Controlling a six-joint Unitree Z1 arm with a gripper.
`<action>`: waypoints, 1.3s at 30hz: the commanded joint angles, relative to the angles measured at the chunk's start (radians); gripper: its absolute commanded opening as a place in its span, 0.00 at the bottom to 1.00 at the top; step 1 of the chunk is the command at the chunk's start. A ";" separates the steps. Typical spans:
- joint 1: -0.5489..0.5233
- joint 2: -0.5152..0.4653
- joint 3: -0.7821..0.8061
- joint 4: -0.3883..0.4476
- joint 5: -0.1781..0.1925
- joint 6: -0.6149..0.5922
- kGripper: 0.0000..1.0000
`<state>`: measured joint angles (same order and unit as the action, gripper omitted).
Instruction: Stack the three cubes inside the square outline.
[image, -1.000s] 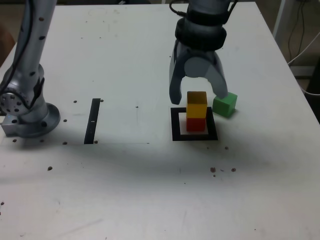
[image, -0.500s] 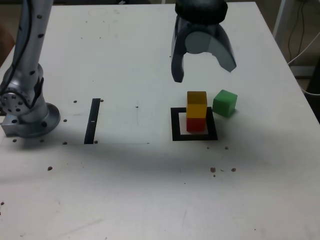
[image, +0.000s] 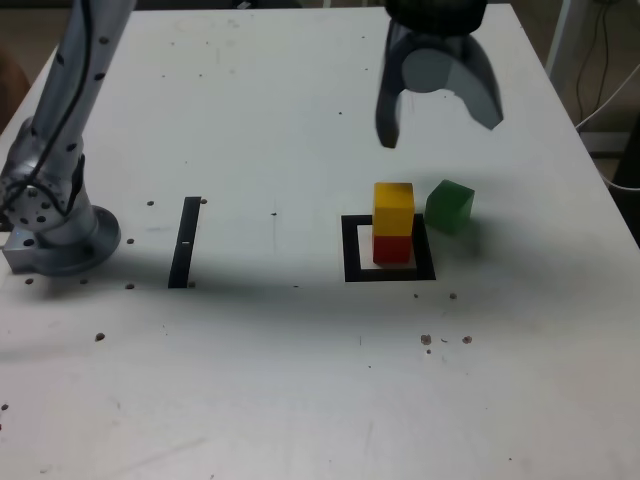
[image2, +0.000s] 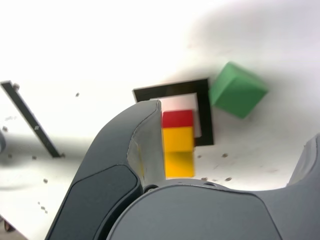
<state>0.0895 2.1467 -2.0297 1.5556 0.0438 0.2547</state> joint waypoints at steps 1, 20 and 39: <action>0.012 0.026 -0.034 0.017 0.003 0.027 0.99; 0.047 0.132 -0.144 0.023 0.000 0.180 0.99; 0.043 0.119 -0.130 -0.009 -0.017 0.518 0.98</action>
<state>0.1348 2.2723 -2.1639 1.5458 0.0209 0.7680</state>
